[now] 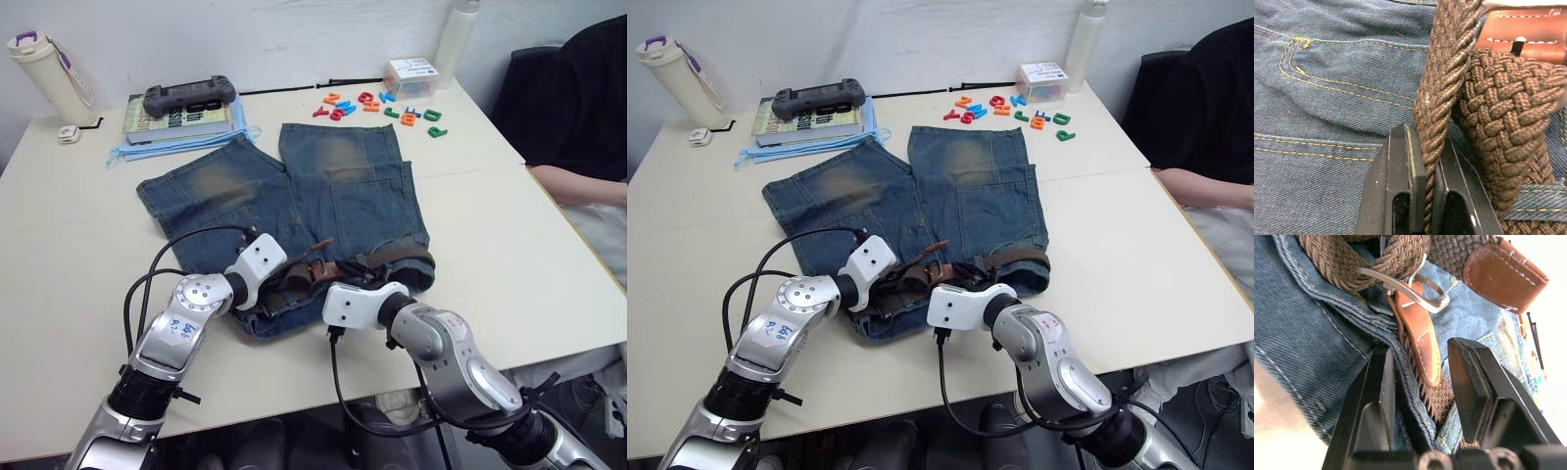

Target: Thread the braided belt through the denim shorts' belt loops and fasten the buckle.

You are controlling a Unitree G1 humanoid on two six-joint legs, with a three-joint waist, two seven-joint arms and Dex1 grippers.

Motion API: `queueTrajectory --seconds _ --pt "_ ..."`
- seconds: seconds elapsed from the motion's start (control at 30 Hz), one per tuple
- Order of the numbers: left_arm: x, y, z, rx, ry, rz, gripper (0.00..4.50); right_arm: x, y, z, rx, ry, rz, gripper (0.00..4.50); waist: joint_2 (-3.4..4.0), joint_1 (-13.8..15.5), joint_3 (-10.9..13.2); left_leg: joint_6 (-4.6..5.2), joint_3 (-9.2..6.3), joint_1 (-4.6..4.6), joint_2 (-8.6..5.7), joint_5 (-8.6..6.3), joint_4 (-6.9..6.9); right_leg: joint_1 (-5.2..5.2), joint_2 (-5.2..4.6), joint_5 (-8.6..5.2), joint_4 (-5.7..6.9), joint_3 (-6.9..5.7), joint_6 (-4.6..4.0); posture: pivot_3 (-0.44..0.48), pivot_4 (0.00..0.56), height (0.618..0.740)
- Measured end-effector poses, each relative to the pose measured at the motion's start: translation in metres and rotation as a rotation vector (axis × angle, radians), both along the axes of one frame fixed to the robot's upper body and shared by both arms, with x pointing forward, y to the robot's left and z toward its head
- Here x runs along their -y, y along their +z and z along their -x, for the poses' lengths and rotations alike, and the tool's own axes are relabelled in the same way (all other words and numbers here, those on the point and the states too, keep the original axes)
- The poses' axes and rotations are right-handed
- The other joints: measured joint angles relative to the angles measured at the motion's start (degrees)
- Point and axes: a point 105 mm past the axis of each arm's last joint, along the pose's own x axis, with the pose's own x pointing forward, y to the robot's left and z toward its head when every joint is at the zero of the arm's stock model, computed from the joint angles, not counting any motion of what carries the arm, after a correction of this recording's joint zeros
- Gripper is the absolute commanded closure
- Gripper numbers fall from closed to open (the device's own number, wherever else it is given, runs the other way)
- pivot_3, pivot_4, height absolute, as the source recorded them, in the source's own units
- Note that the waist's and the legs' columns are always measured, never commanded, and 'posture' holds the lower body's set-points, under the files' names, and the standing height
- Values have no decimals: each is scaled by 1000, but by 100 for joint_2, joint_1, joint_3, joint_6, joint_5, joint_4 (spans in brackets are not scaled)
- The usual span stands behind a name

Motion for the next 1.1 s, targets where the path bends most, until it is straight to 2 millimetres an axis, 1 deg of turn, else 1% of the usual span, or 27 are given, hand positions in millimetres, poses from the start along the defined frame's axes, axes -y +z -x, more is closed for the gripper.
queueTrajectory --seconds 0.03,0.07,0.13,0.17,0.37,0.5,0.63,0.77,0.93,1.1 --pt "0 0 0 0 0 0 4500 0 0 0 -3 -2 -4 3140 0 0 0 0 0 0 0 0 0 0 0 0 0 0 0 0 150 738" --pt "0 0 0 1 1 -2 4500 -1 -1 0 -8 -2 -11 3483 0 -1 0 0 0 0 0 0 0 0 0 0 0 0 0 0 150 738" --pt "0 0 0 2 0 -4 4500 -2 -3 0 -15 -4 -16 4369 0 -1 0 0 0 0 0 0 0 0 0 0 0 0 0 0 150 738" --pt "-1 0 0 3 0 -7 4500 -2 -2 -1 -17 -10 -23 4477 0 -3 0 0 0 0 0 0 0 0 0 0 0 1 0 0 150 738" --pt "-6 4 1 33 4 -51 4500 -6 1 -2 -12 -19 -57 4477 0 -19 0 0 1 0 3 0 0 -3 1 0 2 2 0 0 150 738" --pt "-20 5 6 84 4 -154 4500 -8 7 -6 -18 -50 -120 4477 1 -23 1 -1 1 0 4 0 -2 -4 2 0 3 3 0 0 150 738" --pt "-27 4 13 109 -12 -211 4500 -11 11 -7 -23 -58 -153 4477 2 -18 1 0 2 0 1 0 -2 -3 1 0 1 4 0 0 150 738" --pt "-28 4 13 112 -13 -223 4500 -13 13 -8 -18 -55 -155 4477 3 -15 1 0 2 0 2 0 -2 -3 2 0 2 3 0 0 150 738" --pt "-31 6 9 95 23 -220 4500 -13 13 -8 -18 -57 -154 4477 3 -16 2 0 1 0 2 0 -2 -3 2 0 3 2 0 0 150 738" --pt "-37 8 8 94 60 -224 4500 -13 12 -8 -26 -57 -157 4477 3 -20 2 0 1 0 3 0 -2 -4 2 0 4 3 0 0 150 738"
